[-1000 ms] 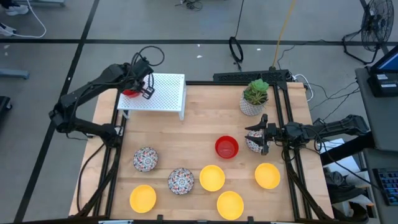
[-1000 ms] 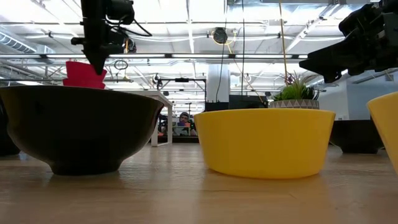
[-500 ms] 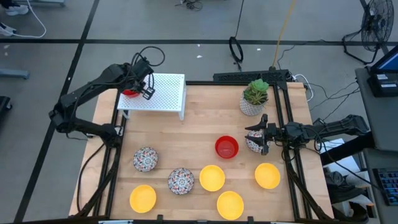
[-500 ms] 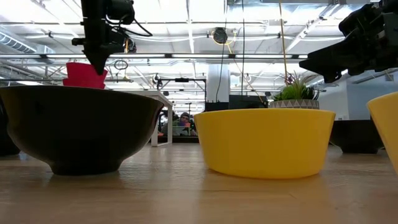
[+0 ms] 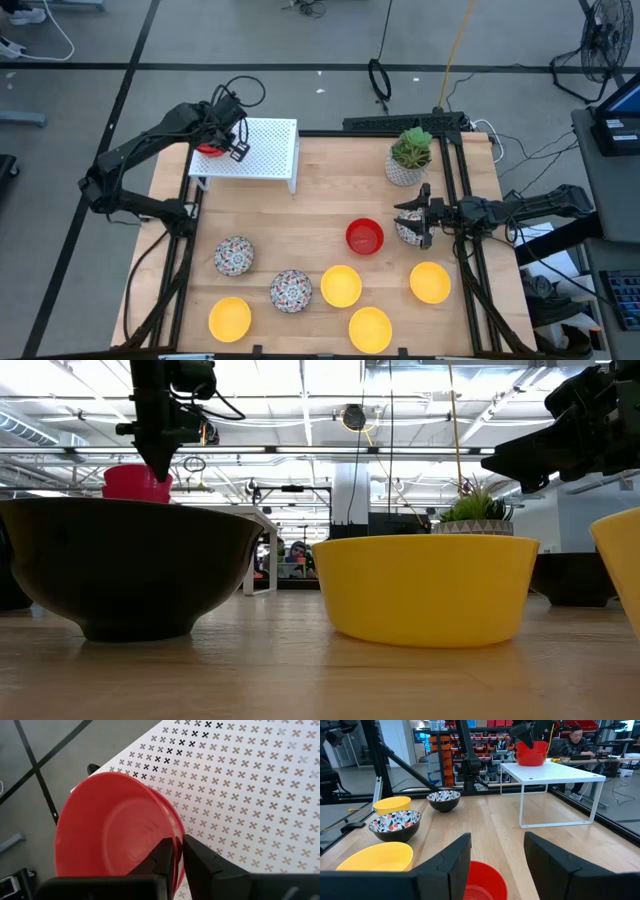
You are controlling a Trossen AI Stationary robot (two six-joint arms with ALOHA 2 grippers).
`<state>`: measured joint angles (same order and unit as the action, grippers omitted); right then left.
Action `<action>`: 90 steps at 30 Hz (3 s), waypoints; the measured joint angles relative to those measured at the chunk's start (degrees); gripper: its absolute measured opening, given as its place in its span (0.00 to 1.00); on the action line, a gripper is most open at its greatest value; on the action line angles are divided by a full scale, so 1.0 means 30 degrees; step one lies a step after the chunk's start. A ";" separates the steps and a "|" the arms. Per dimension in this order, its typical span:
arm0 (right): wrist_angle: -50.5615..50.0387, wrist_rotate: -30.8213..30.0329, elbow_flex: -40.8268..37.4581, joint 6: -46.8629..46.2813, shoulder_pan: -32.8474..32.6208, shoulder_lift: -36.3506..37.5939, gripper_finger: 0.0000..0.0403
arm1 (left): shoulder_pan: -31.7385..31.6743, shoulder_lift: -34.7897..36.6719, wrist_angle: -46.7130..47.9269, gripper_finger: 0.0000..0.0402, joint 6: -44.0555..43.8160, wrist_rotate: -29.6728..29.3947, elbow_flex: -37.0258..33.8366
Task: Pick & Place Mini bowls
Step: Stack the red bowl on top of the red bowl on the shelf, then put the black bowl on the shelf
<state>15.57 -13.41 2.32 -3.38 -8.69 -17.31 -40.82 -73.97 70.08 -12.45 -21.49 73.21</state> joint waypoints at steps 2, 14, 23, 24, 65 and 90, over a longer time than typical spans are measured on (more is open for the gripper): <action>0.0000 0.0000 -0.0004 -0.0004 0.0006 -0.0005 0.43 | 0.0000 0.0000 0.0000 0.10 0.0012 0.0004 0.0000; 0.0000 0.0000 -0.0005 -0.0007 0.0000 0.0002 0.43 | 0.0000 0.0000 0.0124 0.10 0.0230 -0.0903 0.0000; 0.0000 0.0000 0.0002 -0.0007 0.0000 -0.0005 0.43 | 0.0000 0.0000 0.0122 0.10 0.0103 -0.0929 0.0000; 0.0000 0.0000 0.0002 -0.0007 0.0007 -0.0005 0.43 | 0.0000 0.0000 0.0124 0.10 0.0092 -0.0932 0.0000; 0.0000 0.0000 0.0002 -0.0001 0.0006 0.0001 0.43 | 0.9749 -0.0146 -0.1680 0.42 -0.9978 0.9200 -0.3410; 0.0000 0.0000 -0.0005 0.0000 0.0007 -0.0001 0.43 | 2.3722 -0.0625 -0.7742 0.42 -1.9758 0.7666 -0.7490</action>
<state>15.57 -13.41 2.31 -3.38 -8.67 -17.31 30.35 -75.85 46.86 -71.72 1.51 50.74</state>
